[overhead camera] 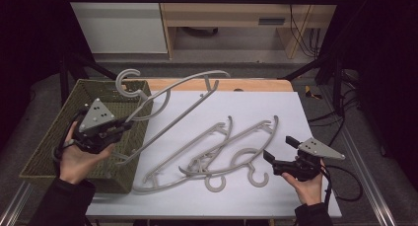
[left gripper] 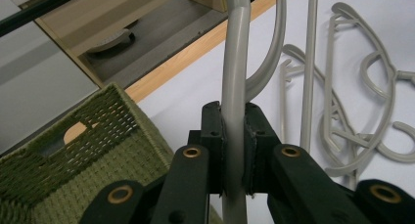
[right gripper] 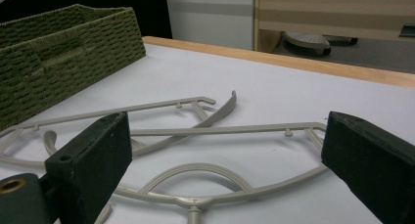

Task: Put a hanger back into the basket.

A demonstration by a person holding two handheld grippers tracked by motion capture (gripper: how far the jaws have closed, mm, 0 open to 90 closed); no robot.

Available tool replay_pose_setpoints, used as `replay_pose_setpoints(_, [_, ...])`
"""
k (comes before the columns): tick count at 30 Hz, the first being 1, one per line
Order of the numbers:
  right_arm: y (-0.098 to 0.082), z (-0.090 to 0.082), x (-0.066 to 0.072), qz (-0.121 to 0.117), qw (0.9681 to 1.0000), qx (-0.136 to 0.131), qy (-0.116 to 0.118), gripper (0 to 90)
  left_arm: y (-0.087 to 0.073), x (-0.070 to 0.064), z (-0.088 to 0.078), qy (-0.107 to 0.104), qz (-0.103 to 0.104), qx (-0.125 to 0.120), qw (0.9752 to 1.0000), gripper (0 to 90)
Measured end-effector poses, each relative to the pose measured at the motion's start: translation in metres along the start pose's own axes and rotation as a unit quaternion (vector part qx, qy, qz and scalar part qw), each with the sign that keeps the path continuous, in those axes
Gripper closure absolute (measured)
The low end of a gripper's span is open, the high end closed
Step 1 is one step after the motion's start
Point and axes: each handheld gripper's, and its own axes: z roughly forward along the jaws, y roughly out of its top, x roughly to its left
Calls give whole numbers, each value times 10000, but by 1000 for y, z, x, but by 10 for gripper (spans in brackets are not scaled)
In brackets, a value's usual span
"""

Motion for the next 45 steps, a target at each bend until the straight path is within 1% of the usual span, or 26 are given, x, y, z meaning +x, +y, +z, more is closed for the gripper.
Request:
replay_pose_setpoints(1, [0,0,-1,-23,10000,-7,-14,43,0,4,0,-1,25,38,10000,815])
replay_pose_setpoints(2, [0,-1,0,-1,10000,-6,-25,41,0,9,0,7,-2,30,10000,816])
replay_pose_setpoints(4, [0,-1,-1,-1,10000,-22,-22,40,1,19,0,105,34,139,9998,816])
replay_pose_setpoints(6, [1,-2,-2,-20,10000,-26,-12,39,1,26,-1,152,25,224,9996,816])
replay_pose_setpoints(7, [1,-2,-1,13,10000,-18,-23,39,1,31,-1,183,39,265,9995,816])
replay_pose_setpoints(10, [1,-3,-2,28,10000,-20,-35,39,-1,43,-2,277,52,313,9991,816])
replay_pose_setpoints(12, [1,-3,-2,45,10000,-4,-17,39,-4,52,-3,319,91,325,9989,816])
replay_pose_setpoints(15, [1,-3,-2,29,10000,3,-8,39,-12,64,-4,366,143,420,9983,816])
replay_pose_setpoints(17, [1,-2,-1,36,10000,-6,7,39,-17,70,-5,420,153,469,9979,815])
replay_pose_setpoints(18, [1,-2,-1,27,10000,0,2,39,-21,74,-5,425,118,510,9977,816])
replay_pose_setpoints(21, [1,-2,-1,23,10000,14,1,39,-29,83,-6,440,98,586,9973,816])
replay_pose_setpoints(24, [1,-2,-1,21,10000,14,1,40,-38,91,-7,477,30,599,9971,816])
replay_pose_setpoints(27, [1,-2,-1,14,10000,31,7,40,-46,99,-8,477,18,638,9968,815])
replay_pose_setpoints(30, [1,-1,-1,17,10000,56,11,39,-54,106,-8,563,19,702,9959,815])
replay_pose_setpoints(31, [1,0,-1,24,10000,58,4,39,-57,109,-8,576,7,757,9955,816])
replay_pose_setpoints(33, [1,0,-1,30,10000,69,15,40,-63,114,-9,672,-69,772,9947,815])
replay_pose_setpoints(37, [0,0,-1,18,10000,78,8,39,-76,123,-13,746,-272,776,9938,815])
replay_pose_setpoints(45, [0,1,-1,29,10000,89,21,40,-98,134,-16,936,-455,931,9902,815])
